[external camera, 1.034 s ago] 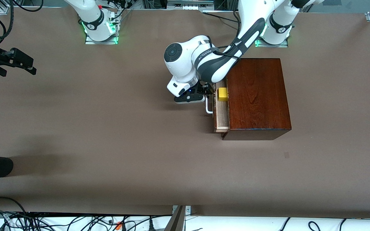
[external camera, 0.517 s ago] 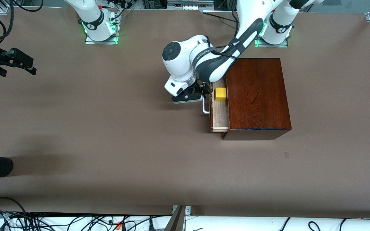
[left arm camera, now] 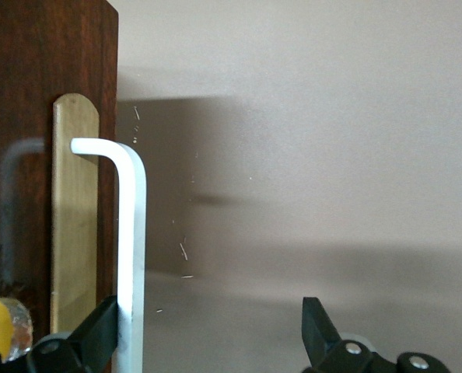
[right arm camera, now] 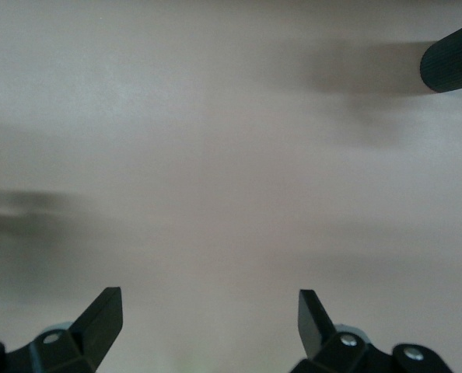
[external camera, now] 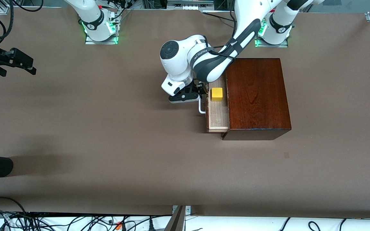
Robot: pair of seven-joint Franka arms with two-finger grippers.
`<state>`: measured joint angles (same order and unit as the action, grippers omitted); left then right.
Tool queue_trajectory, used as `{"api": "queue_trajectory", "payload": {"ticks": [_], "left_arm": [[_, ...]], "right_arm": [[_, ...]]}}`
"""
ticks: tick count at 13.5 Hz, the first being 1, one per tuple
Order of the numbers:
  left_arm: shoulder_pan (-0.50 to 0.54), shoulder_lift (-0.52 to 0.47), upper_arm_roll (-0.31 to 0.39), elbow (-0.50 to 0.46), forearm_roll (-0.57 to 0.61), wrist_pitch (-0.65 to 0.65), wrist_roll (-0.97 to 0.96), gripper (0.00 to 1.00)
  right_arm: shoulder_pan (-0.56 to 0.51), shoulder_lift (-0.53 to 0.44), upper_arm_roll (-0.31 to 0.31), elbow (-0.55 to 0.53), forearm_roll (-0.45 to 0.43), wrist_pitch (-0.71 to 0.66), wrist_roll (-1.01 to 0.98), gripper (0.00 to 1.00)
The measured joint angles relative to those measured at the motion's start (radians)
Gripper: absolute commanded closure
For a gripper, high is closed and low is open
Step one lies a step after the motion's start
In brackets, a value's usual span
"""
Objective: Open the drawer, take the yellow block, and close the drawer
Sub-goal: 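Pull the drawer open by its handle with the left gripper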
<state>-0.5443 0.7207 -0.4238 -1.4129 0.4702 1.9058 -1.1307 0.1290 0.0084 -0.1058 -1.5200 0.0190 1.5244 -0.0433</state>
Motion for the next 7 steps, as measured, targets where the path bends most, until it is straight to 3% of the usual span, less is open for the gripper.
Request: {"api": "queue_trajectory", "payload": {"ticks": [7], "left_arm": [[-0.014,0.01,0.004,0.018,-0.02,0.043,-0.005,0.0]], "right_arm": [[-0.001,0.0,0.0,0.0,0.0,0.0,0.0,0.0]]}}
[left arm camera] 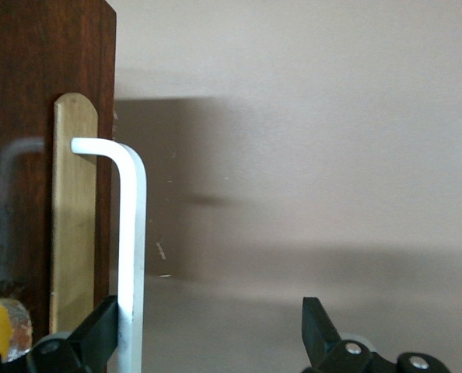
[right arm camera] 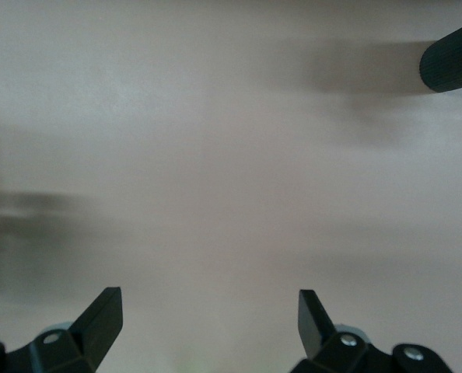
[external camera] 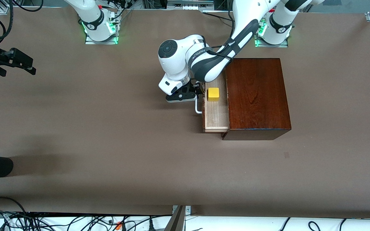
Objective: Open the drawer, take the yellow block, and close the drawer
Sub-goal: 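Pull the drawer open by its handle with the left gripper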
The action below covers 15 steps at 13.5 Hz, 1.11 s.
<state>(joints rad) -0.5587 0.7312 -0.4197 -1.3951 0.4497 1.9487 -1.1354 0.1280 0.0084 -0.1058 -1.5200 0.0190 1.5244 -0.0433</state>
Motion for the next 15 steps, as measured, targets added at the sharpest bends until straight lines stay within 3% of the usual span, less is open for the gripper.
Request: {"api": "queue_trajectory", "payload": {"ticks": [15], "left_arm": [[-0.034,0.045,-0.004,0.076,-0.022,0.059,-0.016,0.0]], "right_arm": [[-0.001,0.0,0.0,0.0,0.0,0.0,0.0,0.0]]}}
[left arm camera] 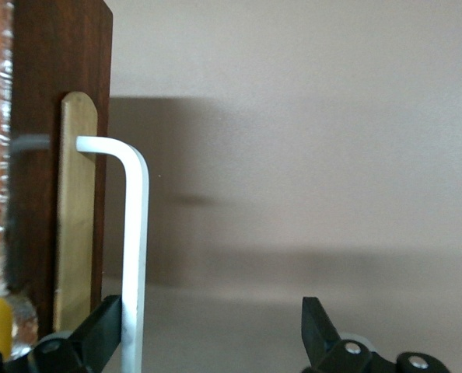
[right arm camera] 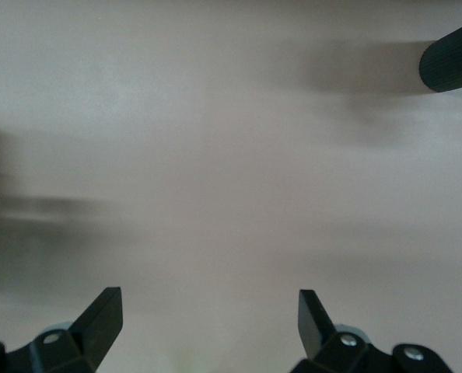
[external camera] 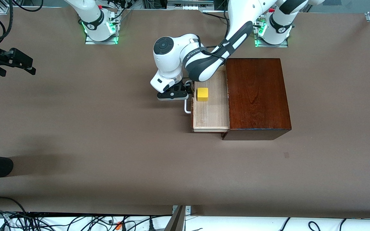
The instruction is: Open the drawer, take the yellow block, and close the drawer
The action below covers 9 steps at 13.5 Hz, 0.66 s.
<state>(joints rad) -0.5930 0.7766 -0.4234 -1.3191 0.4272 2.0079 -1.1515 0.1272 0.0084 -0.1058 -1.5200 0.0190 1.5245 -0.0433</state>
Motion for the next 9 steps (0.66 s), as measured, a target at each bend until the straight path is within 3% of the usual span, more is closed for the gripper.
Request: {"api": "queue_trajectory", "payload": {"ticks": [5,9], "left_arm": [[0.037,-0.041,-0.002,0.064,-0.039,-0.053,0.004,0.0],[0.127,-0.203,-0.003,0.079,-0.186,-0.215,0.121,0.0]], "right_arm": [[-0.001,0.0,0.0,0.0,0.0,0.0,0.0,0.0],[-0.001,0.003,0.0,-0.001,0.0,0.0,0.0,0.0]]}}
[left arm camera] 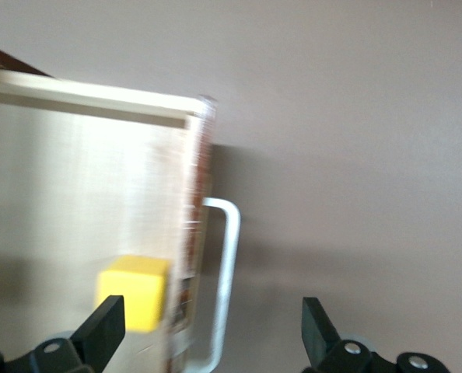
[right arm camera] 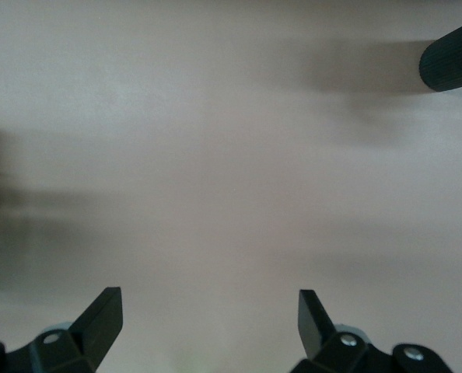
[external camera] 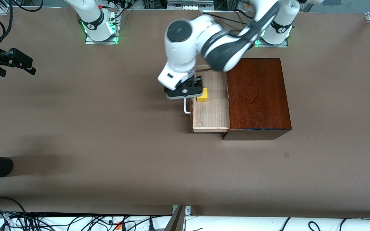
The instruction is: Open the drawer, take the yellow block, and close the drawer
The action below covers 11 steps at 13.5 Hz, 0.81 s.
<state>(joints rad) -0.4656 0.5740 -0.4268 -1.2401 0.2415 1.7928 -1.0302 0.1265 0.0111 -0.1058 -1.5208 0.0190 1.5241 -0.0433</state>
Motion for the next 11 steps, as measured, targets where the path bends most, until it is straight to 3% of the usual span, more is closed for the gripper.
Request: {"api": "queue_trajectory", "payload": {"ticks": [5,11], "left_arm": [[0.209,-0.185,0.001,-0.005,-0.124,-0.197,0.213,0.0],[0.426,-0.307,0.004,-0.108,-0.187,-0.243,0.437,0.0]], "right_arm": [[0.013,0.043,0.017,0.0,0.0,0.002,-0.001,0.0],[0.112,0.13,0.048,-0.002,0.008,-0.004,-0.026,0.0]]}}
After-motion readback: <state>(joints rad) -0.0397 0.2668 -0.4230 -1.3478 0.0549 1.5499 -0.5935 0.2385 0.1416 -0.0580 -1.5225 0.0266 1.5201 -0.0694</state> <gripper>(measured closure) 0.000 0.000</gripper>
